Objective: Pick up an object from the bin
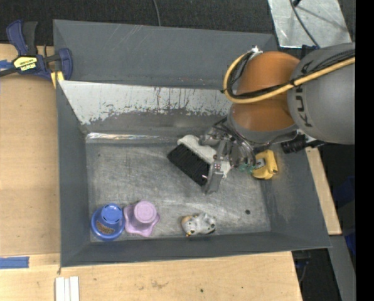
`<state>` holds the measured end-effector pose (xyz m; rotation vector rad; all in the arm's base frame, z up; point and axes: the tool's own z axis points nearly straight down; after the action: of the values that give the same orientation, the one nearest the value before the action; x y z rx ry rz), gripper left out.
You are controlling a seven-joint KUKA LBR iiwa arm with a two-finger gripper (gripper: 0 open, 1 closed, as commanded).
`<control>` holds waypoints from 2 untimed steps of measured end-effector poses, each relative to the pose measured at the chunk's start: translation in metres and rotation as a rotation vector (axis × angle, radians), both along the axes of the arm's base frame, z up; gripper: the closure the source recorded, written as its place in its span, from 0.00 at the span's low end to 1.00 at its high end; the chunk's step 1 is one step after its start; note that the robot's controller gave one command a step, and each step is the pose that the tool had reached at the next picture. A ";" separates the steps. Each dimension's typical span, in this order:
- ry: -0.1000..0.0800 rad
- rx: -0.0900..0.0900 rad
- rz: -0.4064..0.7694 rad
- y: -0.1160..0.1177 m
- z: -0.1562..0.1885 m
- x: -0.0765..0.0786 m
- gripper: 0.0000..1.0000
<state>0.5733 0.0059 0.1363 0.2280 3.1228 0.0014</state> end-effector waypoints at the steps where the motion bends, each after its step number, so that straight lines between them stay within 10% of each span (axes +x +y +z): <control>1: 0.000 0.001 -0.193 0.008 -0.034 0.022 0.00; 2: 0.006 0.000 -0.143 0.006 0.025 0.022 0.00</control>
Offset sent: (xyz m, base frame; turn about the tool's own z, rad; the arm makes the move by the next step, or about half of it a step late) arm 0.0212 0.0064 0.0237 0.1444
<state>0.5952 0.0120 0.1615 0.4522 3.1044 -0.0006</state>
